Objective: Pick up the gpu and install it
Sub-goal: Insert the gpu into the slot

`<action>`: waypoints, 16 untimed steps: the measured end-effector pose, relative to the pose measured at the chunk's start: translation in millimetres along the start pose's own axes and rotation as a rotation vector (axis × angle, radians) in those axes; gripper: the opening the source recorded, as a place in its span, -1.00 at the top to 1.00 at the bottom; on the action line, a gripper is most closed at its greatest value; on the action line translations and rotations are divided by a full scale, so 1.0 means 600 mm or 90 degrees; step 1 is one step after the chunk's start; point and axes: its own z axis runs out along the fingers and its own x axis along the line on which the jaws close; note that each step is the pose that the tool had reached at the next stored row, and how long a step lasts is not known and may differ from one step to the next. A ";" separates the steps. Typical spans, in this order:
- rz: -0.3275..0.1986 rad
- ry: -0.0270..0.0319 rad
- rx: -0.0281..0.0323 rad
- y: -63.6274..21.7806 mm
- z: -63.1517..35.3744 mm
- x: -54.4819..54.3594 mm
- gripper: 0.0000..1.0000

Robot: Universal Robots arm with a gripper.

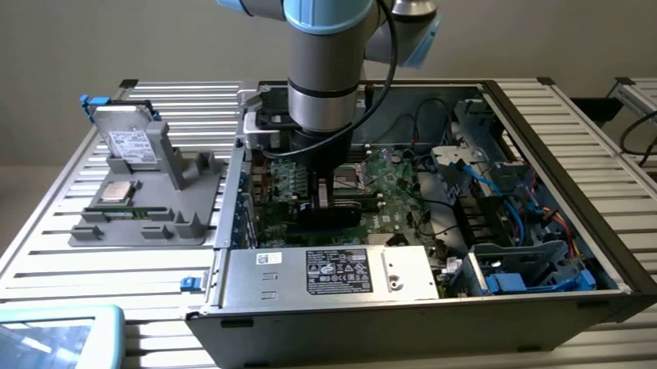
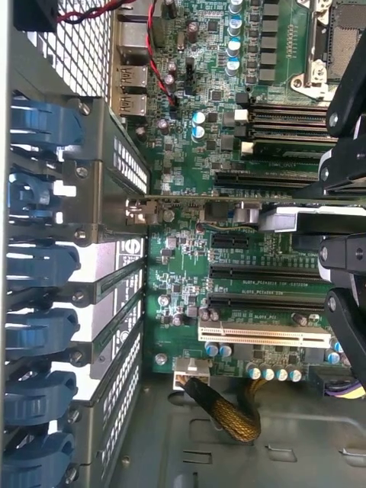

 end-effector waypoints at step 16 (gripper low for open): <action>-0.012 0.0005 0.0008 0.003 0.000 0.000 0.46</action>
